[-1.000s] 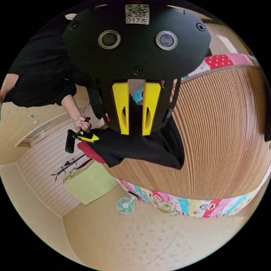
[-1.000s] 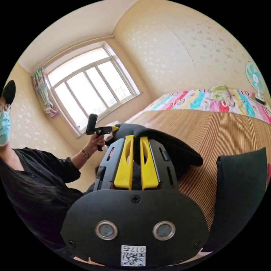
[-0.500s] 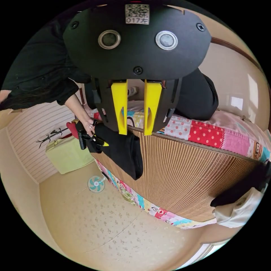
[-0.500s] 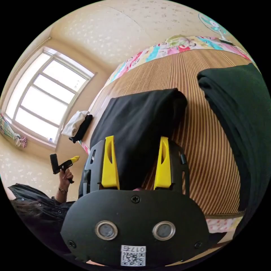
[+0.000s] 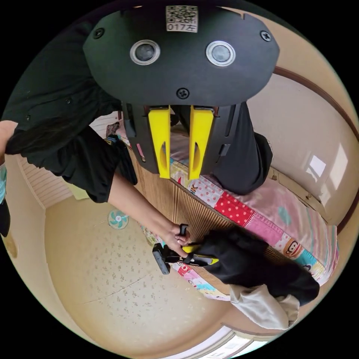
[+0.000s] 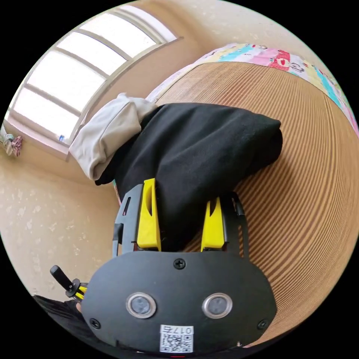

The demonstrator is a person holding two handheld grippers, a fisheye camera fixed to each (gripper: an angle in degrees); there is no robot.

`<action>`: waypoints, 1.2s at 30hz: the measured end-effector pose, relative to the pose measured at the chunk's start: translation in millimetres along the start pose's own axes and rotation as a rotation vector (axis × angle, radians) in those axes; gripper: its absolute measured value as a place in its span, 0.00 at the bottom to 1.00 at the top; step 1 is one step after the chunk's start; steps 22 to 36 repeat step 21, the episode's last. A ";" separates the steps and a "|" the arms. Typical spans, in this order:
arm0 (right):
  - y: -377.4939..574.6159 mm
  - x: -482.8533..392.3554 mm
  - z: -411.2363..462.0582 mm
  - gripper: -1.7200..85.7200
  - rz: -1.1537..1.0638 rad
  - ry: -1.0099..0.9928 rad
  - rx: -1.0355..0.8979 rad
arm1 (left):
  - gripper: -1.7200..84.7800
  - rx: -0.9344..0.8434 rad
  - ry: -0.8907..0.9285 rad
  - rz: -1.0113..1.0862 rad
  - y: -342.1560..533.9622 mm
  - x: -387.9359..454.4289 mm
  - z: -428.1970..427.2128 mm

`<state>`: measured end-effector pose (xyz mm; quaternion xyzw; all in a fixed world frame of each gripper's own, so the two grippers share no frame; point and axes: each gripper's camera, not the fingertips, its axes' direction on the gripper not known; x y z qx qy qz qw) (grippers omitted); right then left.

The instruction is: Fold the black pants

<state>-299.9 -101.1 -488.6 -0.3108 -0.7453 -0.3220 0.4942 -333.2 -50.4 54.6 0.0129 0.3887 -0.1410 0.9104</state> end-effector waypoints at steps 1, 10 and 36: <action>-16.1 -14.0 10.4 0.21 -0.019 0.010 -0.103 | 0.11 -0.006 -0.013 0.016 -1.9 5.3 1.5; 220.7 87.4 -140.8 0.16 0.022 0.110 0.259 | 0.12 -0.087 -0.037 0.238 -18.6 66.4 75.9; 700.4 259.2 -417.1 0.18 1.130 0.616 0.870 | 0.12 -0.290 0.192 0.394 -24.7 167.7 217.7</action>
